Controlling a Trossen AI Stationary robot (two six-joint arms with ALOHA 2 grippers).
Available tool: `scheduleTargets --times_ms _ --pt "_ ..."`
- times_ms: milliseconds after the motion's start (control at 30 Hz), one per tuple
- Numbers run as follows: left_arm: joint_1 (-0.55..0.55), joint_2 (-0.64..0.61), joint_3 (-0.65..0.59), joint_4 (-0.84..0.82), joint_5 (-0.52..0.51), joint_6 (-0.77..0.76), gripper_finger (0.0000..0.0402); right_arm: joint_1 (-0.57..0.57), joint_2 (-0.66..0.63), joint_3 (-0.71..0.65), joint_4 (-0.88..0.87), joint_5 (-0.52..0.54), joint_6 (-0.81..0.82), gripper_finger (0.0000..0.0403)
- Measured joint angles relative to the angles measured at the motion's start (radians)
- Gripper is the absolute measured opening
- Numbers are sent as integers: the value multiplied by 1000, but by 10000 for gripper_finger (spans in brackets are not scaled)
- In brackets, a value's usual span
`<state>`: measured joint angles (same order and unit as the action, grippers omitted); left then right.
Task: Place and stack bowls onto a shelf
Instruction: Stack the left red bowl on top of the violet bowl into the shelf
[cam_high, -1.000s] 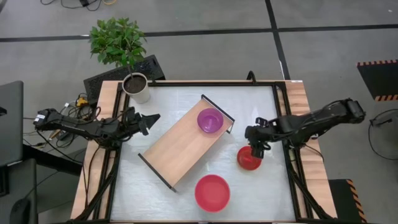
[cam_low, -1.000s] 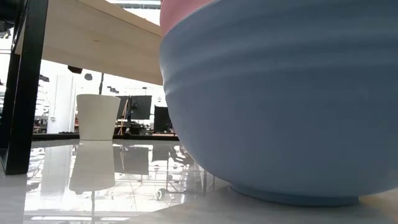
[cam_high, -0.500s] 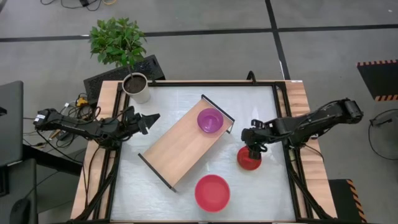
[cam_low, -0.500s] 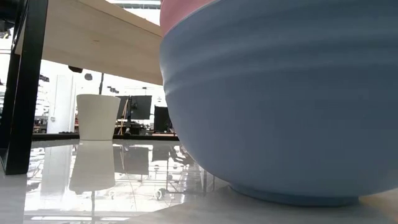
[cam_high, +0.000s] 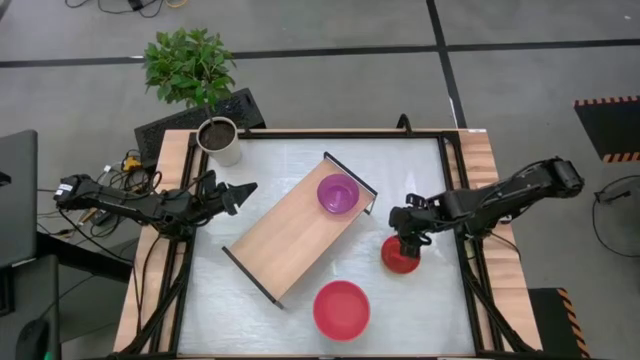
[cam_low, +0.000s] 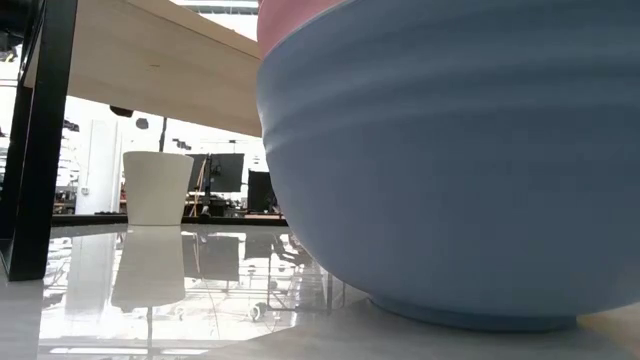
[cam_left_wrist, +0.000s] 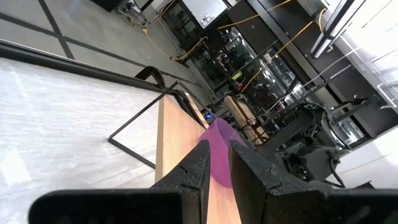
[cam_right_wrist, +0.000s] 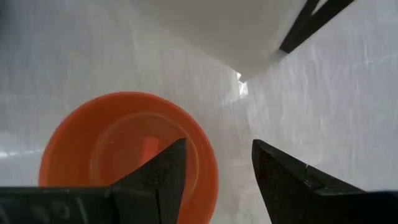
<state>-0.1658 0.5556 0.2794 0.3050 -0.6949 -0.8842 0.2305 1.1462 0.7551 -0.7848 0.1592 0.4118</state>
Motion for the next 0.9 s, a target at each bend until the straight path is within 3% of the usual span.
scheduleTargets --times_ms 333,900 --pt "0 0 0 -10 0 0 43 38 0 -75 6 -1 31 207" --pt "0 0 0 -12 0 0 43 -4 0 -78 15 18 -5 199"
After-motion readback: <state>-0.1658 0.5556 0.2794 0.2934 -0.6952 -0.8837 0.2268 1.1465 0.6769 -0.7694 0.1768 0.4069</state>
